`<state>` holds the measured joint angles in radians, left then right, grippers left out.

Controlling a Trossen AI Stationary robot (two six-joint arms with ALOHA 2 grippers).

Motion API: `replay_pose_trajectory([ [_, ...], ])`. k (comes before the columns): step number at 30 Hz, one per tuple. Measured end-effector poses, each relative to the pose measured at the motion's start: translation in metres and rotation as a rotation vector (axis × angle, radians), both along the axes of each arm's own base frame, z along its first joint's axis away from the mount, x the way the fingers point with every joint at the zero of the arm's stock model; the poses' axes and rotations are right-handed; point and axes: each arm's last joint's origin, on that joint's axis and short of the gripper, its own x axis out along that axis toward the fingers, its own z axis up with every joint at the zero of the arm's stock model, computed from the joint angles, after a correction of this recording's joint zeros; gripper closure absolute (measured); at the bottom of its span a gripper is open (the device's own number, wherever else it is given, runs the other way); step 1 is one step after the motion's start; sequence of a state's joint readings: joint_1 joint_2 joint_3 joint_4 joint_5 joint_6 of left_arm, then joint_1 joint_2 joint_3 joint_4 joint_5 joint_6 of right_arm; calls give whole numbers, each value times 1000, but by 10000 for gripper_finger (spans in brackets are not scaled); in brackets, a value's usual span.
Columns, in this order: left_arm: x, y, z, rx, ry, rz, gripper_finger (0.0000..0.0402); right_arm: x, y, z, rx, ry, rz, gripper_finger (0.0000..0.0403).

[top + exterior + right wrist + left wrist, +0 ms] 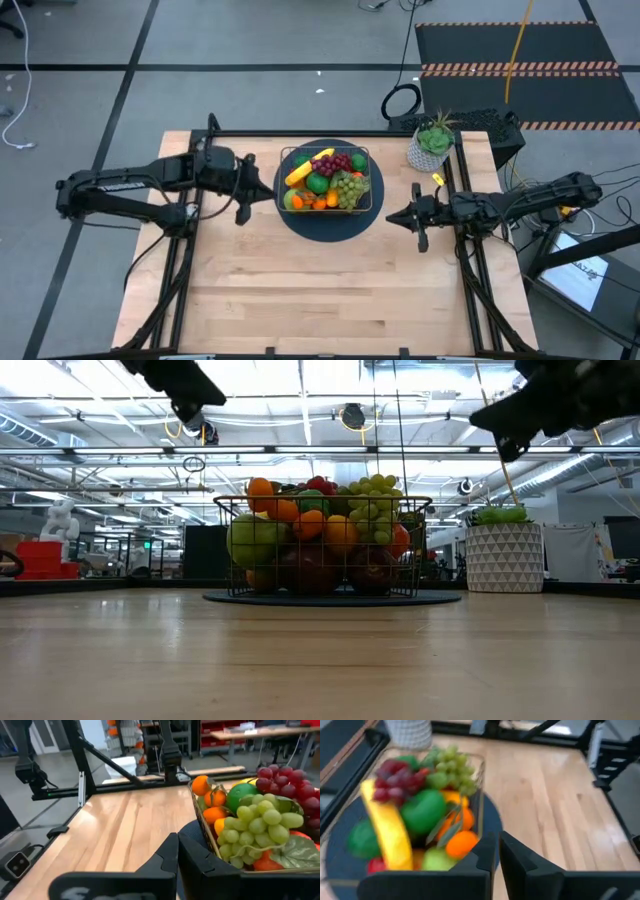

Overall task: Build produce basket
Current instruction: Return to Home Position

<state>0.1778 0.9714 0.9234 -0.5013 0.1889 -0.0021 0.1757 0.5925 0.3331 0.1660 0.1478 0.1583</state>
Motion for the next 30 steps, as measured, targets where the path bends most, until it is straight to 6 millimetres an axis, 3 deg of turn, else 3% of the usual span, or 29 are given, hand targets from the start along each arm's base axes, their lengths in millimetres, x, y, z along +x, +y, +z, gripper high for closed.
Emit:
replay_pose_trajectory([
  [8, -3, -22, -21, 49, -137, 8, 399, -8, -1, -35, -18, -41, 26, 403],
  [18, -23, -39, -48, 55, -236, 63, 397, -18, 0, -54, -27, -40, 116, 403],
  [30, -38, -46, -73, 50, -308, 84, 397, -30, -2, -44, -32, -174, 131, 403],
])
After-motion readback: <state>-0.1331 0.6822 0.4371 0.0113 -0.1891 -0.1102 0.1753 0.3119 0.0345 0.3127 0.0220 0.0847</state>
